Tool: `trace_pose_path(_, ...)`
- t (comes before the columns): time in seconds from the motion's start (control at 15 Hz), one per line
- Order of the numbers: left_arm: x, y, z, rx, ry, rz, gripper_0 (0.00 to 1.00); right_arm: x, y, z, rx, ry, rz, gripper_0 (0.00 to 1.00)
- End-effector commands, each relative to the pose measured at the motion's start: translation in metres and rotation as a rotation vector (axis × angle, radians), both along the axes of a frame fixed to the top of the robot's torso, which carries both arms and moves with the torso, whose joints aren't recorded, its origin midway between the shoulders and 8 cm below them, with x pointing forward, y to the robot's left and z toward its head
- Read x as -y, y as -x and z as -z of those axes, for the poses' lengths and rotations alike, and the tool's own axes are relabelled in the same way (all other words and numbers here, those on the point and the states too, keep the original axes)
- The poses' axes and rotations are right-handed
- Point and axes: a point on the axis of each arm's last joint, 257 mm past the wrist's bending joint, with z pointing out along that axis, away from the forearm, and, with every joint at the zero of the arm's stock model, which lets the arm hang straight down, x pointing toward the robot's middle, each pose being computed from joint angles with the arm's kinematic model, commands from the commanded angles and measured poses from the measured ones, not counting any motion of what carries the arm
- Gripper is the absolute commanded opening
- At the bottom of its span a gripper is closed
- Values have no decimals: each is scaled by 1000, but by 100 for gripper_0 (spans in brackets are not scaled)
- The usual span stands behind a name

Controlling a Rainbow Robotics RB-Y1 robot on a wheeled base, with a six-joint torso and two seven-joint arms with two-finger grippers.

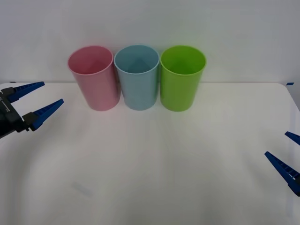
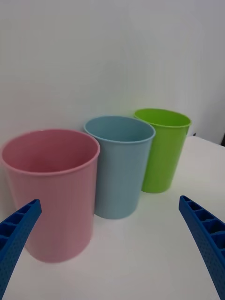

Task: Grasp the object on the table and drop it into the matching bin: aluminum can to the light blue bin, PET bottle to the pink bin.

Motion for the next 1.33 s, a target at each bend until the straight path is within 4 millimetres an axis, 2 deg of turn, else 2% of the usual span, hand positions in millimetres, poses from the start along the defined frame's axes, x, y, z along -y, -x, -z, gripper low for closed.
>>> trace_pose_path(0.07,-17,29,18,-20,-40,18,100,0,0,0,0,0,0,100)
trace_pose_path(0.27,-39,61,44,-13,-140,18,100,0,0,0,0,0,0,100)
trace_pose_path(0.67,-69,116,62,-76,-199,49,100,0,0,0,0,0,0,100)
trace_pose_path(1.0,-62,123,76,-119,-182,66,100,0,0,0,0,0,0,100)
trace_pose_path(1.33,-61,123,77,-123,-182,67,100,0,0,0,0,0,0,100)
